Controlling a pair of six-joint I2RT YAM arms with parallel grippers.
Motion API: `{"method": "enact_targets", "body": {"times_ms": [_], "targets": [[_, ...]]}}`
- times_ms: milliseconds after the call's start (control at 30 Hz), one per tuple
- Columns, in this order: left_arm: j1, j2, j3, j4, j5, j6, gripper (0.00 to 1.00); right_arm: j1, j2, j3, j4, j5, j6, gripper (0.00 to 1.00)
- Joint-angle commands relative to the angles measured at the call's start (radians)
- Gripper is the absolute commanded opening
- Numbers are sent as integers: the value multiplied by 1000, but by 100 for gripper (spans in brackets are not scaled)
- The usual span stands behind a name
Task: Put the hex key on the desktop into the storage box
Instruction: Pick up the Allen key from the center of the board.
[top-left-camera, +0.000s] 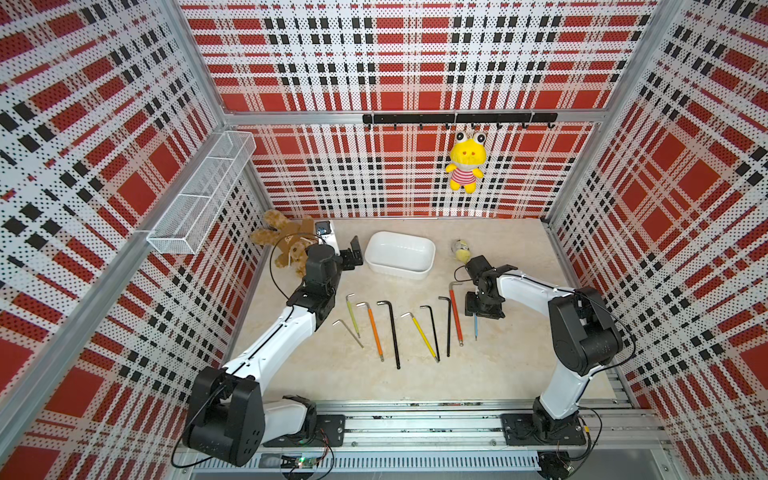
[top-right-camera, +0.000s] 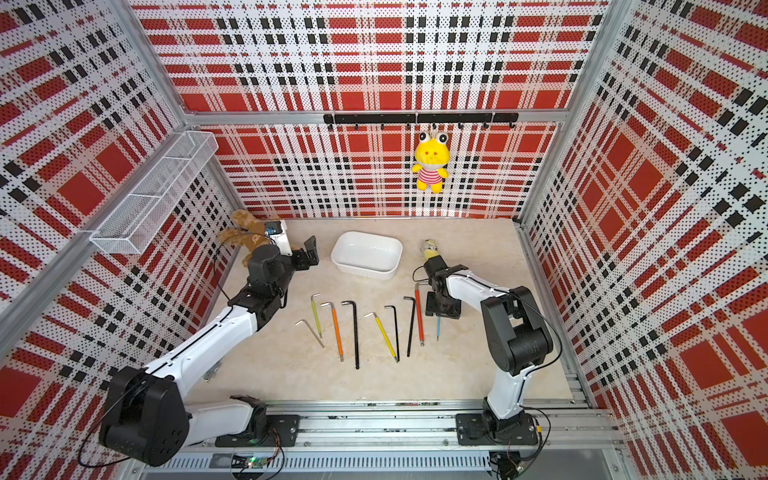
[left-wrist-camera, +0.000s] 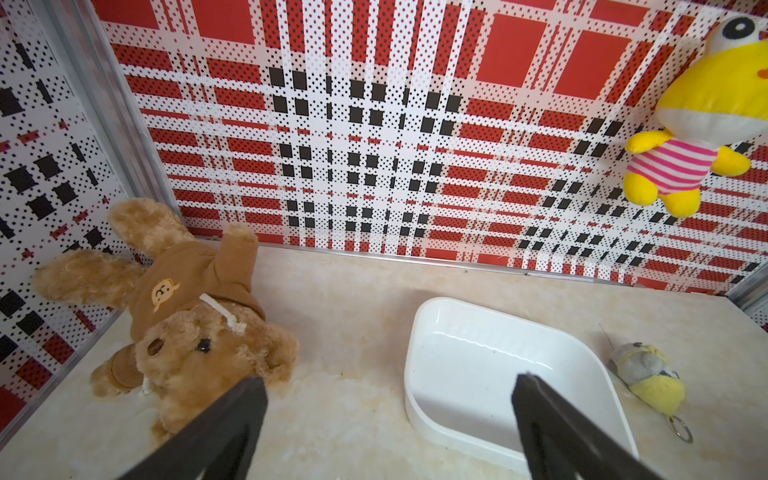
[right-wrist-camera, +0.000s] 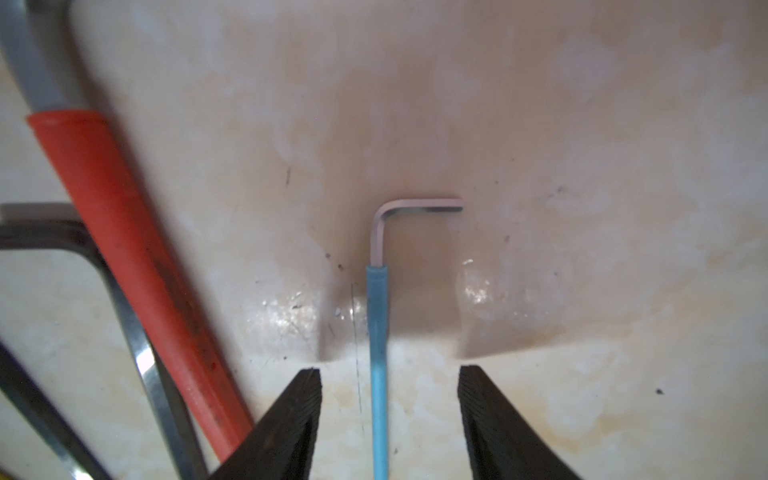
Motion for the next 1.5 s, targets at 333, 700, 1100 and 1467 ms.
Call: {"method": "enact_targets", "body": {"times_ms": [333, 700, 1100, 1467], "targets": [[-2, -24, -10, -6, -24, 10, 100, 19, 45, 8, -4, 41, 35, 35], [-2, -36, -9, -16, -38, 10, 100, 28, 64, -1, -13, 34, 42, 9], [-2, -54, -9, -23, -37, 4, 100, 28, 32, 69, -50, 95, -16, 0], [-1, -72, 0, -36, -22, -7, 100, 33, 16, 454, -48, 145, -352, 0]]}}
